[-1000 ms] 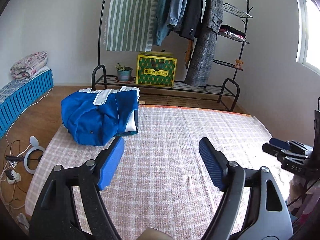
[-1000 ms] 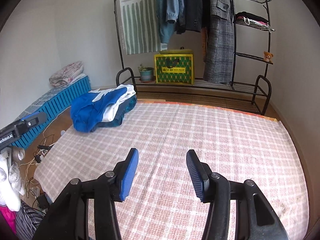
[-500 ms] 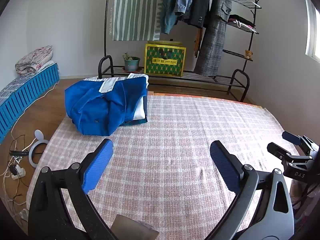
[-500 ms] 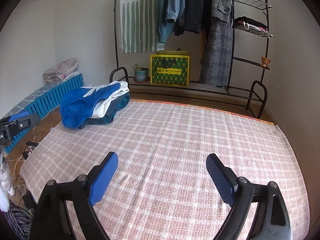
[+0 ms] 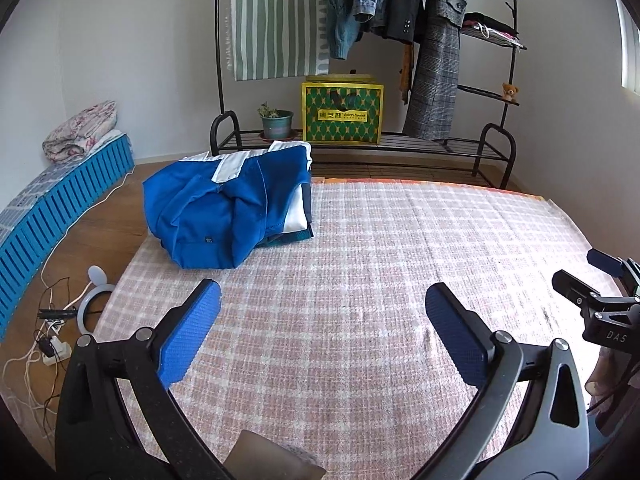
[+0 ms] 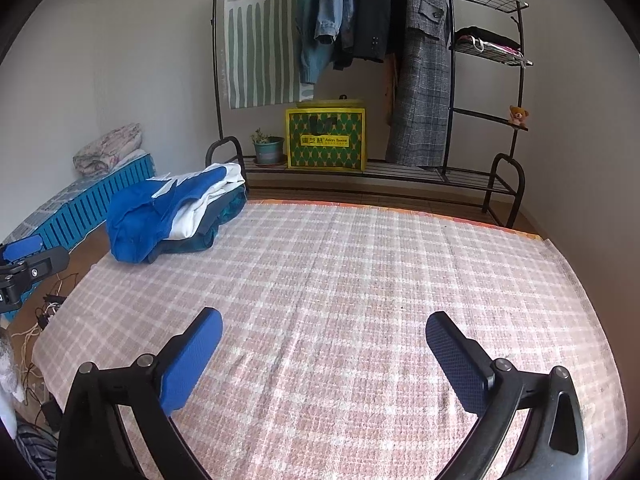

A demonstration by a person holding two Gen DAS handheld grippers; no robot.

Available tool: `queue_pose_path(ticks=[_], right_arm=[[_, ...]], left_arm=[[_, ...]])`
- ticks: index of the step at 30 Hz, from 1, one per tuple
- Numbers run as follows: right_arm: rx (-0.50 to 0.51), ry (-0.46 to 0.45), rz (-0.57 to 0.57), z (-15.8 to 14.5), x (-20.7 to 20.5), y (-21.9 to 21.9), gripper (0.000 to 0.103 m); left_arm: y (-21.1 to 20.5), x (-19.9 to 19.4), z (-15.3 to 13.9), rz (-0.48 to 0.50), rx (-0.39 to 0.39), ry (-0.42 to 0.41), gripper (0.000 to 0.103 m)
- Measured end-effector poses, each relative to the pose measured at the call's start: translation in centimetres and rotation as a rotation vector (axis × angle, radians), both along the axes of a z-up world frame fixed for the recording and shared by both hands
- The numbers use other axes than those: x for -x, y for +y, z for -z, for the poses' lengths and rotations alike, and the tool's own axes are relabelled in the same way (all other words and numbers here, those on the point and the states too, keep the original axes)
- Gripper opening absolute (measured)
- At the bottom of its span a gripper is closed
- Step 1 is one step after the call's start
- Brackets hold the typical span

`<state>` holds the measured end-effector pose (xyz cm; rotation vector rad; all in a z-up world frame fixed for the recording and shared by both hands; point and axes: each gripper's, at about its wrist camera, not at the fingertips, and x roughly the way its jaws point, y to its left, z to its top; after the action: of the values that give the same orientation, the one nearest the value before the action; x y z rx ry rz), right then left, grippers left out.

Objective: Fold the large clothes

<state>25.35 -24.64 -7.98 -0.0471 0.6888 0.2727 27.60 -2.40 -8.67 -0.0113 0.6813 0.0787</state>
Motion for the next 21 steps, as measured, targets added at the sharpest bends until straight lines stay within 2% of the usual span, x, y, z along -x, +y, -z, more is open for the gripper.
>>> queue_pose_path(ticks=[21], right_arm=[[0.008, -0.002, 0.008, -0.05, 0.02, 0.01, 0.103]], left_arm=[[-0.46, -0.01, -0.53, 0.019, 0.007, -0.007, 0.103]])
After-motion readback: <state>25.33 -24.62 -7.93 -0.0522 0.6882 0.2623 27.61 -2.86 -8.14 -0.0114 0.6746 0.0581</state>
